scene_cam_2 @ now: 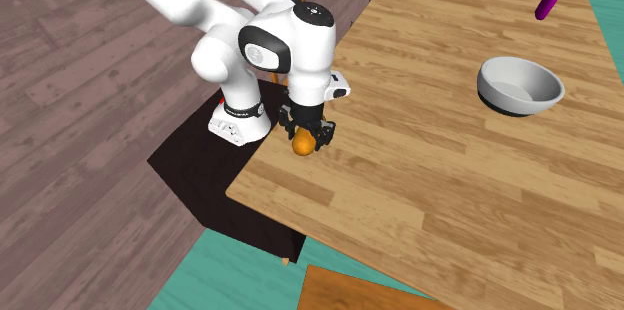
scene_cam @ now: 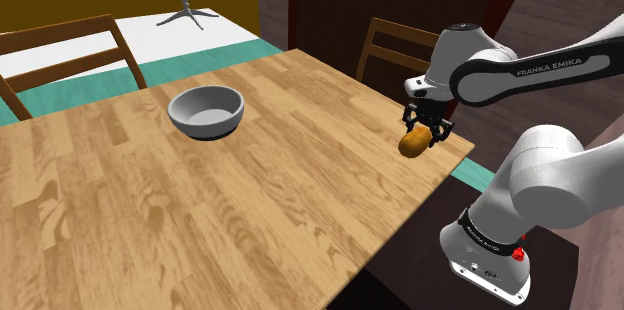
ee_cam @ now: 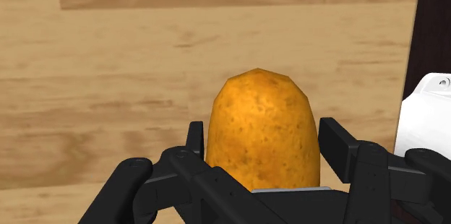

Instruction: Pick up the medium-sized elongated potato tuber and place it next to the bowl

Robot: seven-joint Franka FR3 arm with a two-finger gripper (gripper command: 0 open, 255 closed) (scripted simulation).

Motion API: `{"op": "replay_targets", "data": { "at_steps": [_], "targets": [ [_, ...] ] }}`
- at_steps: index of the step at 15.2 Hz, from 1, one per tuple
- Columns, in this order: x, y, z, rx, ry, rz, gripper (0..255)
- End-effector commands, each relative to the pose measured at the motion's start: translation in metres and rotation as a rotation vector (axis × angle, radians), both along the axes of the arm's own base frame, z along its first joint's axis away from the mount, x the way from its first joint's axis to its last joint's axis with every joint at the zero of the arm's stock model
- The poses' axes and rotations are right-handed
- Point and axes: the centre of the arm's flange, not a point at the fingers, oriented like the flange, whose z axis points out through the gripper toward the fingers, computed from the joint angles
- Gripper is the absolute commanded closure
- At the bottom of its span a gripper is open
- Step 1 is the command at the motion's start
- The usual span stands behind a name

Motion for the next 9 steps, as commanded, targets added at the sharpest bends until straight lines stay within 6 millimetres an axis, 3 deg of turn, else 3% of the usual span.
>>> {"op": "replay_targets", "data": {
  "at_steps": [1,4,9],
  "targets": [
    [0.000,0.000,0.000,0.000,0.001,0.000,255],
    [0.000,0.000,0.000,0.000,0.001,0.000,255],
    [0.000,0.000,0.026,0.000,0.001,0.000,255]
  ]
}}
